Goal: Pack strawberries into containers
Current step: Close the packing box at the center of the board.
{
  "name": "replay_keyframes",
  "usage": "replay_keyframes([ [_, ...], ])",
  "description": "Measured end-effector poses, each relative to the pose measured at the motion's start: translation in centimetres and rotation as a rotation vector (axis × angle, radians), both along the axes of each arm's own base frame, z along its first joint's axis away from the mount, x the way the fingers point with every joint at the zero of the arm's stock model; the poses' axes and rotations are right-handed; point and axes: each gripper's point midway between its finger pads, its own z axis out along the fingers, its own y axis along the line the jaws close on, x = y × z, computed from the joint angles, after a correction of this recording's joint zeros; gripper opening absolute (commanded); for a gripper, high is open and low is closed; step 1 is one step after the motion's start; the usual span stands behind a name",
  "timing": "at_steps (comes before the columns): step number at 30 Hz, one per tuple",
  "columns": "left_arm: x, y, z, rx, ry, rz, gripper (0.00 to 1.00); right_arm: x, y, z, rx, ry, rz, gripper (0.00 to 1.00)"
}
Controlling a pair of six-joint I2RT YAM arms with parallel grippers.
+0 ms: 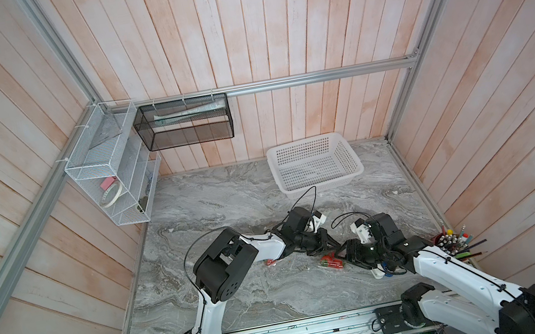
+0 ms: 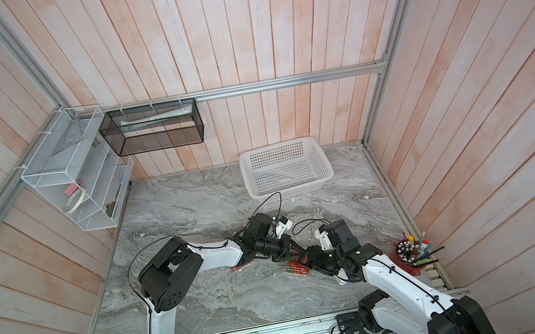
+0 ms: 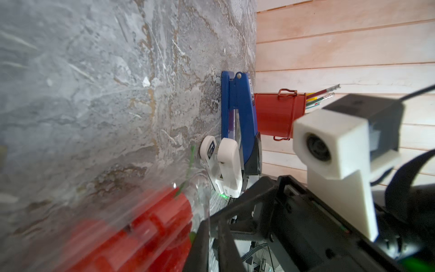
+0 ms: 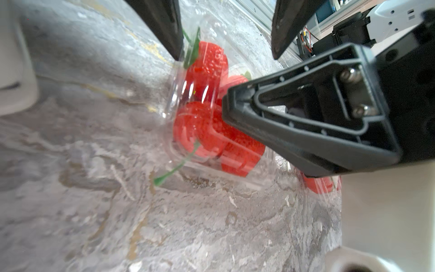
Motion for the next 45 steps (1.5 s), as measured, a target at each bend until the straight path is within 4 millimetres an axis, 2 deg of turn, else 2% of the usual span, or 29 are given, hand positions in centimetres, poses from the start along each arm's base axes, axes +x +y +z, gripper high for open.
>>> replay_keyframes([
  [8, 0.9, 1.5, -0.2, 0.004, 0.005, 0.034, 0.13, -0.5, 2.2, -0.3, 0.047, 0.010, 0.043, 0.59],
  [18, 1.4, 2.7, 0.0, 0.003, 0.016, 0.065, 0.13, -0.4, 2.3, -0.5, 0.034, -0.007, 0.059, 0.58],
  [29, 1.4, 2.9, 0.2, -0.019, 0.030, 0.068, 0.13, -3.2, 4.5, -1.3, -0.032, 0.029, 0.211, 0.58],
  [34, 1.5, 2.9, 0.2, -0.020, 0.028, 0.069, 0.13, -3.0, 6.1, -0.6, -0.035, 0.012, 0.254, 0.58],
  [40, 1.5, 3.1, 0.1, -0.027, 0.026, 0.072, 0.13, -2.2, 7.9, -0.9, -0.051, 0.028, 0.293, 0.56],
  [45, 1.7, 3.4, -0.1, -0.023, 0.033, 0.081, 0.13, -2.3, 8.3, -1.1, -0.057, 0.031, 0.311, 0.55],
])
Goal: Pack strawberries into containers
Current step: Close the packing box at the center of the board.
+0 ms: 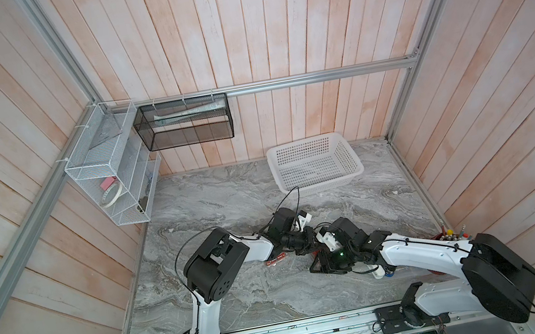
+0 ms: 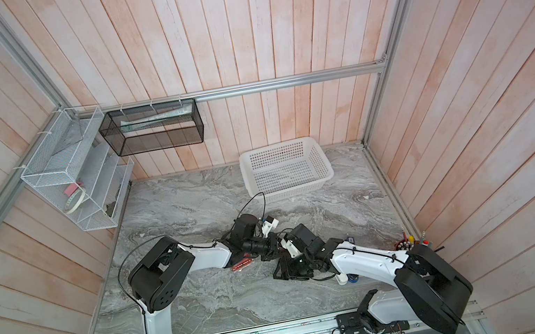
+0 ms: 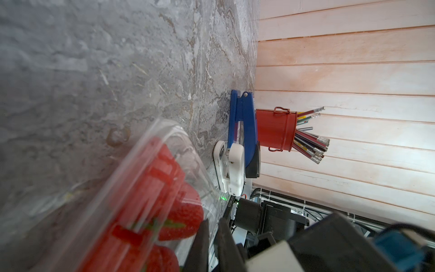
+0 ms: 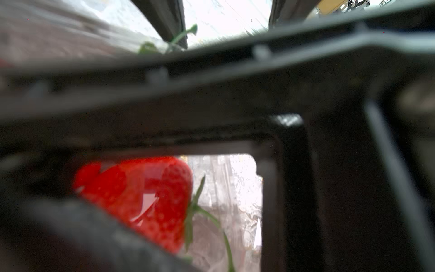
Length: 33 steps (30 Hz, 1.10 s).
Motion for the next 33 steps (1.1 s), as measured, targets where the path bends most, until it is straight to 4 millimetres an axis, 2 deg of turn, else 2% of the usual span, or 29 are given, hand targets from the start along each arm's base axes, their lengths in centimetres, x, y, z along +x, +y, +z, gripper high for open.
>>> replay_keyframes([
  [5, 0.0, -0.1, 0.2, -0.008, -0.003, -0.001, 0.13, 0.0, -0.8, 1.4, 0.010, -0.030, -0.008, 0.55],
  [8, 0.0, -0.1, 0.2, -0.010, -0.002, -0.003, 0.13, 1.0, -2.4, 2.9, 0.024, -0.069, -0.068, 0.54],
  [12, 0.0, -0.1, 0.2, -0.010, -0.001, -0.004, 0.12, 3.3, -6.8, 3.4, -0.005, -0.116, -0.223, 0.49],
  [15, 0.0, -0.1, 0.2, -0.009, 0.000, -0.004, 0.12, 4.6, -10.5, 2.6, -0.045, -0.115, -0.340, 0.45],
  [17, 0.0, -0.1, 0.1, -0.008, 0.001, -0.005, 0.12, 4.8, -12.0, 1.6, -0.073, -0.092, -0.375, 0.44],
  [20, -0.1, -0.1, -0.1, -0.006, 0.005, -0.007, 0.12, 4.5, -12.2, 0.3, -0.081, -0.043, -0.355, 0.43],
  [25, -0.1, -0.1, -0.4, 0.000, 0.013, -0.010, 0.12, 4.1, -11.1, -0.8, -0.033, 0.018, -0.294, 0.42],
  [33, -0.1, -0.1, -0.3, -0.007, 0.017, -0.017, 0.12, 4.2, -10.8, -0.4, 0.004, -0.002, -0.273, 0.37],
])
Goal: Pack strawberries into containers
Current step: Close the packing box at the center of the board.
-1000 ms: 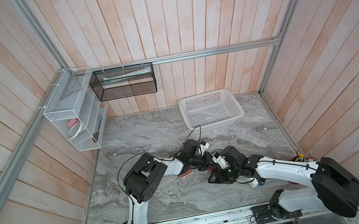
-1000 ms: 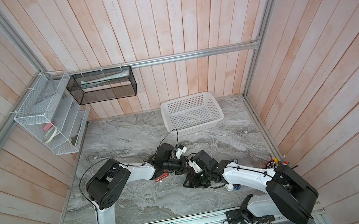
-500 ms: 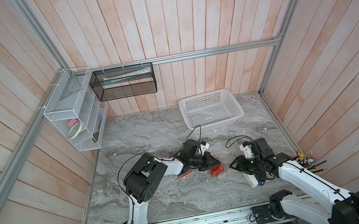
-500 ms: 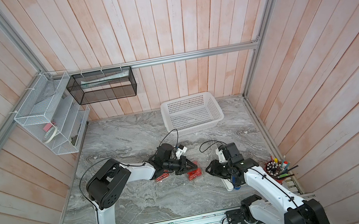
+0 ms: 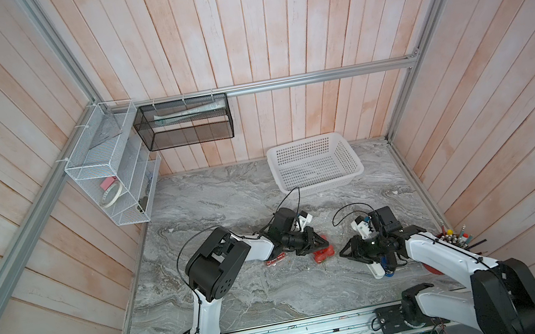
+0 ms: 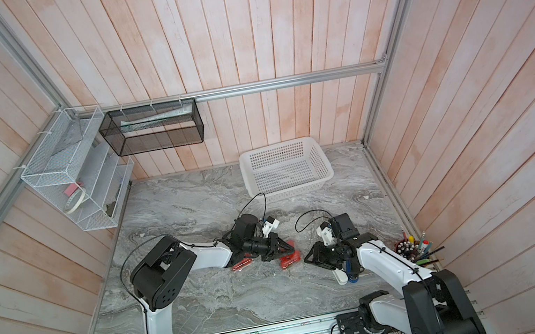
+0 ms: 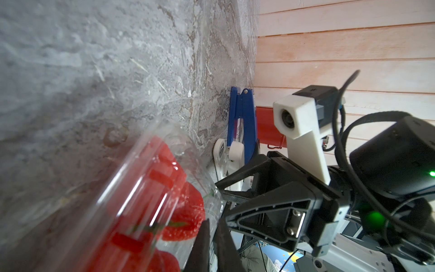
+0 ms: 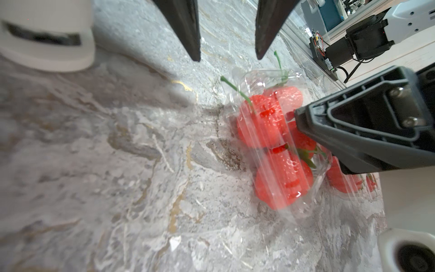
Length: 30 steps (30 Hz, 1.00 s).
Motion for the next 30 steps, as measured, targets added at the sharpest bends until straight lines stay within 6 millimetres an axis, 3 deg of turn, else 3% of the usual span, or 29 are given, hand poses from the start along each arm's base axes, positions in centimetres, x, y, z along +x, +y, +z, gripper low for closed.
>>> replay_keyframes([
  [2, 0.0, 0.0, 0.1, -0.001, -0.001, 0.000, 0.12, 0.2, -0.1, 0.2, 0.006, -0.011, -0.004, 0.32],
  [5, 0.0, 0.0, 0.0, 0.001, 0.001, 0.000, 0.12, 0.4, -0.2, 0.5, 0.022, -0.018, -0.008, 0.16],
  [7, 0.1, 0.0, 0.0, 0.001, 0.002, 0.002, 0.12, 0.5, -0.4, 0.5, 0.023, -0.024, -0.007, 0.13],
  [22, 1.0, 0.3, 1.0, -0.017, 0.018, 0.036, 0.15, 1.2, -1.4, -0.8, 0.006, 0.000, -0.029, 0.14],
  [30, 0.9, 0.4, 1.8, -0.020, 0.013, 0.037, 0.15, 3.4, -0.6, 0.6, 0.027, -0.074, -0.023, 0.16],
])
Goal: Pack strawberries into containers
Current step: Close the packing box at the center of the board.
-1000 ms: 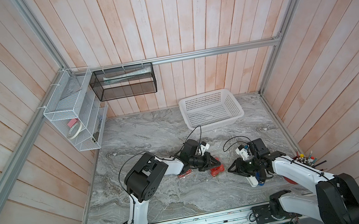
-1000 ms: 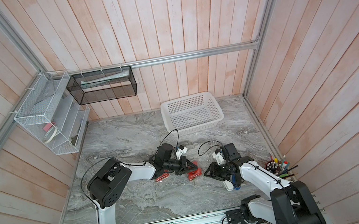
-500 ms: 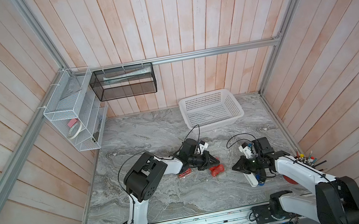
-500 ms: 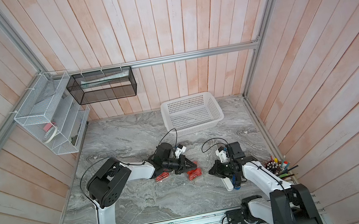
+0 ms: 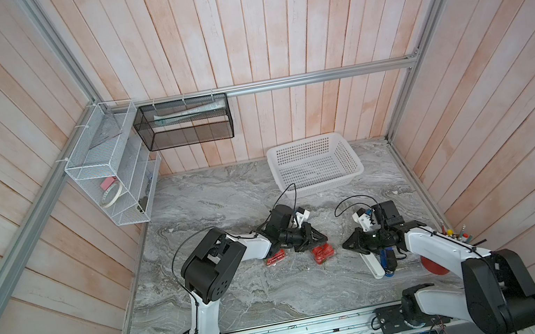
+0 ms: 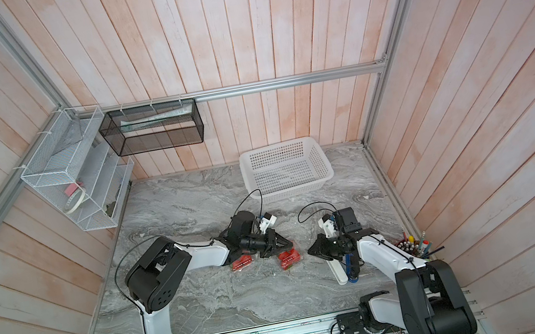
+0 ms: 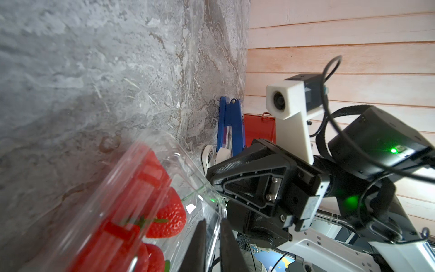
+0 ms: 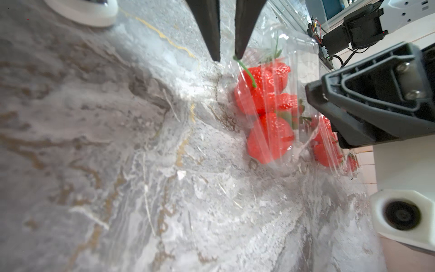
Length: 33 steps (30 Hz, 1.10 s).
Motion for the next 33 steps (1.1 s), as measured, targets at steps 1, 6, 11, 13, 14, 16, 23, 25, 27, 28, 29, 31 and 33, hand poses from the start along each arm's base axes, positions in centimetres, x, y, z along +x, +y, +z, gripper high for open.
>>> replay_keyframes([
  [1, 0.0, 0.0, 0.1, 0.001, 0.000, 0.000, 0.15, 0.2, 0.1, 0.1, 0.002, -0.005, 0.000, 0.16],
  [6, 0.0, 0.1, 0.1, 0.004, -0.001, 0.002, 0.15, 0.5, 1.3, -0.1, 0.023, -0.007, 0.021, 0.16],
  [11, 0.0, 0.0, 0.2, 0.000, -0.004, 0.003, 0.15, 0.8, 2.5, -0.1, 0.059, -0.009, 0.040, 0.16],
  [13, 0.0, 0.0, 0.2, 0.000, -0.002, 0.003, 0.15, 0.9, 2.6, 0.0, 0.064, -0.012, 0.038, 0.16],
  [14, 0.0, 0.0, 0.2, 0.000, -0.002, 0.003, 0.15, 1.0, 2.6, 0.0, 0.065, -0.014, 0.037, 0.16],
  [16, 0.0, 0.0, 0.2, -0.001, -0.003, 0.003, 0.15, 1.0, 2.6, 0.1, 0.066, -0.017, 0.036, 0.16],
  [23, 0.1, 0.0, 0.3, -0.004, -0.006, 0.003, 0.13, 0.7, 1.9, -0.1, 0.035, -0.005, 0.019, 0.19],
  [25, 0.0, 0.1, 0.2, -0.002, -0.005, 0.004, 0.13, 0.5, 1.4, 0.1, 0.020, -0.003, 0.004, 0.30],
  [27, -0.3, 0.4, 0.1, 0.003, -0.003, 0.008, 0.12, 0.2, 0.9, 0.6, 0.006, -0.013, -0.008, 0.44],
  [28, -0.4, 0.6, 0.1, 0.005, -0.003, 0.010, 0.12, 0.1, 0.7, 0.9, 0.003, -0.018, -0.012, 0.48],
  [29, -0.6, 0.8, 0.1, 0.007, -0.003, 0.013, 0.12, -0.1, 0.6, 1.2, 0.000, -0.027, -0.012, 0.52],
  [31, -0.9, 1.1, 0.2, 0.009, -0.003, 0.017, 0.12, -0.4, 0.5, 1.9, 0.003, -0.042, -0.019, 0.54],
  [33, -1.0, 1.3, 0.3, 0.005, -0.005, 0.020, 0.12, -0.8, 0.6, 2.5, 0.017, -0.058, -0.026, 0.58],
])
